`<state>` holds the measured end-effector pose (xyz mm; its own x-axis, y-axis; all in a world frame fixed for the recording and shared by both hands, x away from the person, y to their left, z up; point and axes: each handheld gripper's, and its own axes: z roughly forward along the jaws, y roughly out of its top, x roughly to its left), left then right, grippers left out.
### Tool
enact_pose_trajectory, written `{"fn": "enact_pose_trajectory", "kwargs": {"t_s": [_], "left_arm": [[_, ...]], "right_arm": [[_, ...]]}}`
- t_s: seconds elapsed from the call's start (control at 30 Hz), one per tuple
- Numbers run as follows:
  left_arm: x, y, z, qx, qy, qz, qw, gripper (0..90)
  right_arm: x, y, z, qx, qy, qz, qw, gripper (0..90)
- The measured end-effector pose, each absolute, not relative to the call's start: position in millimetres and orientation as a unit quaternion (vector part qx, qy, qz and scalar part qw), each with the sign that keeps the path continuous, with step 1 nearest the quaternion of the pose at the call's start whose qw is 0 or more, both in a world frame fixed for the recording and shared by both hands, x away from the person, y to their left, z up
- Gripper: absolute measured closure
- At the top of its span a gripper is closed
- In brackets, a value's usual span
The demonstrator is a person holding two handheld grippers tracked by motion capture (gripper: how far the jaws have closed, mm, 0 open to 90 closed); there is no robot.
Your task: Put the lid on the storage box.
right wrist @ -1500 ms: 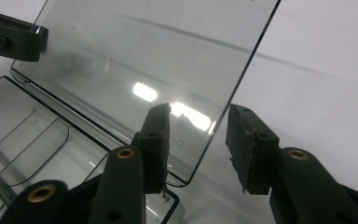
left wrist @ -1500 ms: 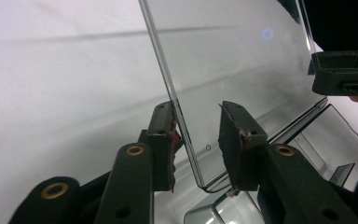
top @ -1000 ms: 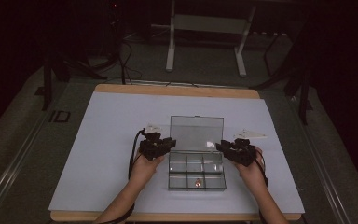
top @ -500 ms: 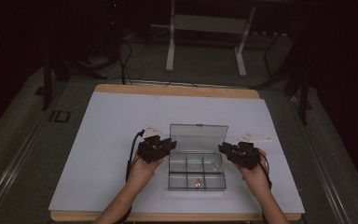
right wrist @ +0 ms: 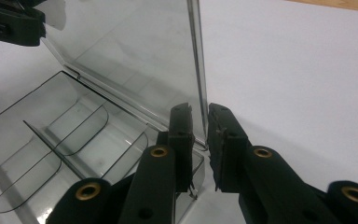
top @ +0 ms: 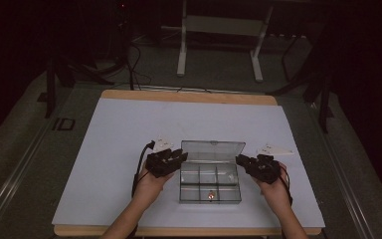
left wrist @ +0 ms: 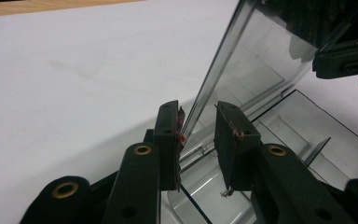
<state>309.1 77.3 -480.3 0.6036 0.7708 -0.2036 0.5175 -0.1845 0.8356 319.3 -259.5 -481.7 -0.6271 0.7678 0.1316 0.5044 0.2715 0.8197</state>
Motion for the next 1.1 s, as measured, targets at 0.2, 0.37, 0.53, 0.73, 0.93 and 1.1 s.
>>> {"fn": "enact_pose_trajectory", "kwargs": {"t_s": [0.2, 0.37, 0.53, 0.73, 0.93, 1.1], "left_arm": [[303.2, 79.5, -483.1, 0.76, 0.419, 0.132, 0.48, 71.6], [298.6, 79.1, -484.3, 0.764, 0.413, 0.145, 0.474, 71.6], [293.4, 80.6, -485.4, 0.764, 0.414, 0.153, 0.47, 71.6], [289.7, 81.8, -486.8, 0.768, 0.409, 0.147, 0.47, 74.7], [285.8, 82.7, -489.2, 0.774, 0.402, 0.142, 0.468, 77.1], [283.0, 83.0, -490.4, 0.776, 0.399, 0.142, 0.467, 78.9]], "right_arm": [[317.1, -261.1, -482.1, 0.403, 0.786, 0.448, 0.141, 80.7], [314.7, -262.2, -482.5, 0.402, 0.787, 0.448, 0.137, 80.7], [312.8, -263.8, -484.1, 0.397, 0.789, 0.449, 0.134, 80.9], [310.3, -264.5, -486.5, 0.397, 0.791, 0.447, 0.13, 80.9], [306.6, -265.7, -488.4, 0.393, 0.793, 0.448, 0.129, 80.8], [305.0, -266.7, -491.0, 0.392, 0.793, 0.448, 0.127, 80.8]]}}
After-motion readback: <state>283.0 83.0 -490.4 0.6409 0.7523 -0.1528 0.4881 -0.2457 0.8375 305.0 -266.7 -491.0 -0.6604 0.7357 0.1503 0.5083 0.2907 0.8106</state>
